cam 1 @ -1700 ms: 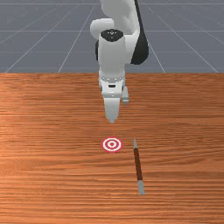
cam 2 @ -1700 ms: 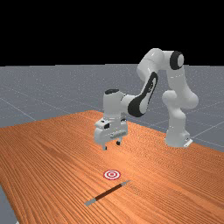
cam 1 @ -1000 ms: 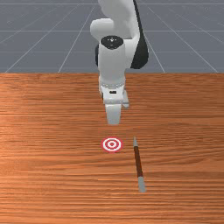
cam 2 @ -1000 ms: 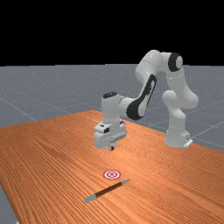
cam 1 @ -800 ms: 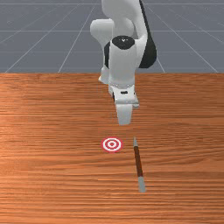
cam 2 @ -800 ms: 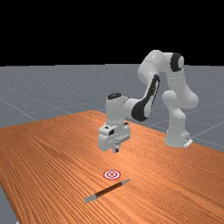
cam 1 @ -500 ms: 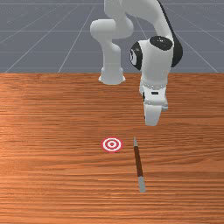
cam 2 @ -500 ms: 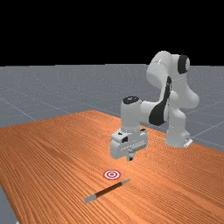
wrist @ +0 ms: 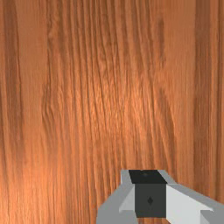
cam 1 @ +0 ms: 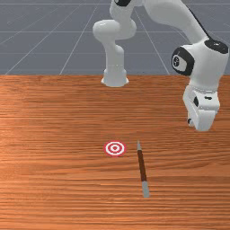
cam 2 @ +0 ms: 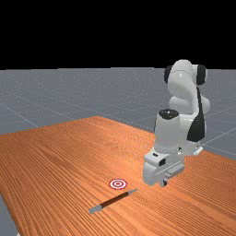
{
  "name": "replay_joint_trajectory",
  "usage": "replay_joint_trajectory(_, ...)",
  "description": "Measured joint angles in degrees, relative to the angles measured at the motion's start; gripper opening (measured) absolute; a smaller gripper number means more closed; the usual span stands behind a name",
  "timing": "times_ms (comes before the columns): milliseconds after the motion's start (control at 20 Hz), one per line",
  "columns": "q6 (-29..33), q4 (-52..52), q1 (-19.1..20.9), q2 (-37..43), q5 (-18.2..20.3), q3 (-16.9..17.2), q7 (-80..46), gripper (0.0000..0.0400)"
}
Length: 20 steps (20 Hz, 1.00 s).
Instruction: Pick up the pen and put it to the marker
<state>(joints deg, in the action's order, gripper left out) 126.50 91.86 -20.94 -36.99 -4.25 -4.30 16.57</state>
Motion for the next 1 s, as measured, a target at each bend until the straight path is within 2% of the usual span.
replay_joint_trajectory(50,-4.26,-5.60,-0.48,-2.96,-0.76,0.59,-0.11,0.0000)
replay_joint_trajectory(100,-5.31,-9.84,0.48,-5.45,0.06,-0.18,2.57,0.0000)
replay_joint_trajectory(200,-13.21,-28.11,1.00,-15.51,-0.84,-0.52,9.30,0.0000)
replay_joint_trajectory(250,-13.40,-28.52,0.90,-15.98,0.16,0.36,3.81,0.0000)
replay_joint_trajectory(400,-13.41,-28.48,1.00,-16.05,0.16,0.41,3.81,0.0000)
replay_joint_trajectory(450,-18.51,-40.10,0.98,-22.13,-0.82,-0.20,10.61,0.0000)
replay_joint_trajectory(500,-19.30,-41.75,0.82,-23.27,0.15,0.54,5.03,0.0000)
replay_joint_trajectory(650,-19.31,-41.70,0.88,-23.36,0.15,0.56,5.03,0.0000)
replay_joint_trajectory(700,-14.91,-37.76,0.76,-21.82,-0.38,0.91,4.48,0.0000)
replay_joint_trajectory(850,-9.31,-36.12,0.57,-24.10,-0.83,1.30,3.98,0.0000)
replay_joint_trajectory(950,-12.84,-42.70,0.74,-29.65,-0.09,0.77,4.88,0.0000)
replay_joint_trajectory(1000,-11.48,-42.05,0.77,-30.26,-0.39,0.73,5.81,0.0000)
